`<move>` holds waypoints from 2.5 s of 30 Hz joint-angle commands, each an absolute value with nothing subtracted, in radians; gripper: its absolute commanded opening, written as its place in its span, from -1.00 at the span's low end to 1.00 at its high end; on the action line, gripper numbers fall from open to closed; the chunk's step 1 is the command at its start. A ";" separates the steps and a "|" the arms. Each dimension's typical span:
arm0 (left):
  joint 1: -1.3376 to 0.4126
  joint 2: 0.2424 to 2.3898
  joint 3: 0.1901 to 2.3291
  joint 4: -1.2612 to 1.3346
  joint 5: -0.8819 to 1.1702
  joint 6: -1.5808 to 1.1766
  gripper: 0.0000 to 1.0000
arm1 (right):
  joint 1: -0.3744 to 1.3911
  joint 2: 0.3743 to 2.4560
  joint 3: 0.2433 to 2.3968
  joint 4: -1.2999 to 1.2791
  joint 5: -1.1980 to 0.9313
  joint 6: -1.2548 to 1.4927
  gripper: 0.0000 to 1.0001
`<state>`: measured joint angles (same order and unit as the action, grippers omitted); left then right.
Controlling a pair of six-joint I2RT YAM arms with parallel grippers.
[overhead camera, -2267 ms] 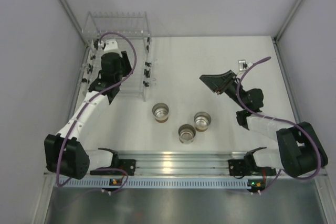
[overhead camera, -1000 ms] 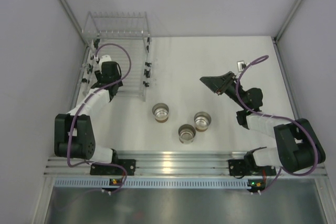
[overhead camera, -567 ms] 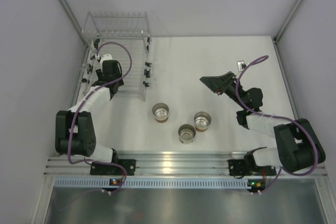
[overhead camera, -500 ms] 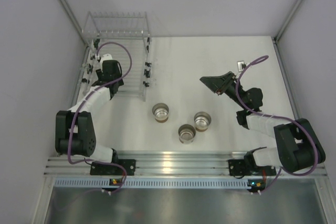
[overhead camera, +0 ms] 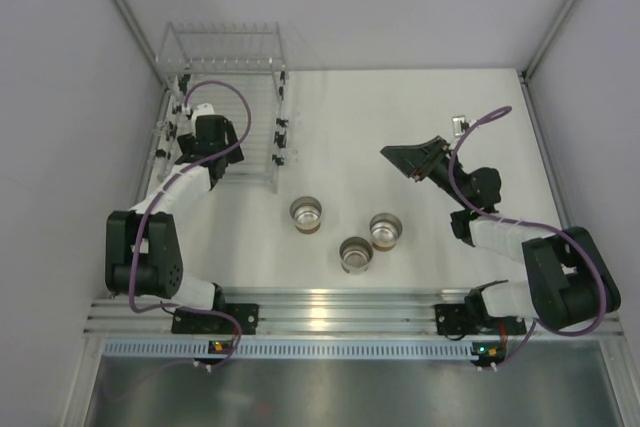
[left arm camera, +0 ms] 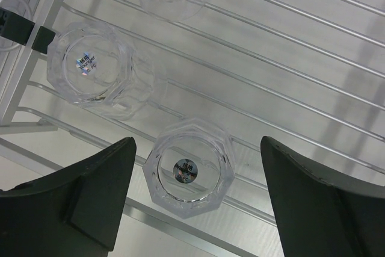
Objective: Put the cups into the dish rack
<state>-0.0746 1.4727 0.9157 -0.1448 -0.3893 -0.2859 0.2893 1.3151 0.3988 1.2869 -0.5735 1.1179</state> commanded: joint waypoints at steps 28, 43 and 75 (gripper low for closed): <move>-0.123 1.111 1.287 -0.136 0.231 -0.242 0.97 | 0.472 1.064 0.814 0.197 -0.318 0.345 0.32; -0.100 1.045 1.072 -0.009 0.345 -0.273 0.96 | 0.837 1.575 1.180 -0.184 -0.017 0.268 0.28; -0.077 1.017 1.049 0.020 0.337 -0.290 0.96 | 0.933 1.832 1.342 -0.281 0.017 0.284 -0.70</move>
<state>-0.0853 1.0405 1.0565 -0.0448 0.3355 -0.2871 0.9104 1.8187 1.2812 -0.2554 0.0078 0.2909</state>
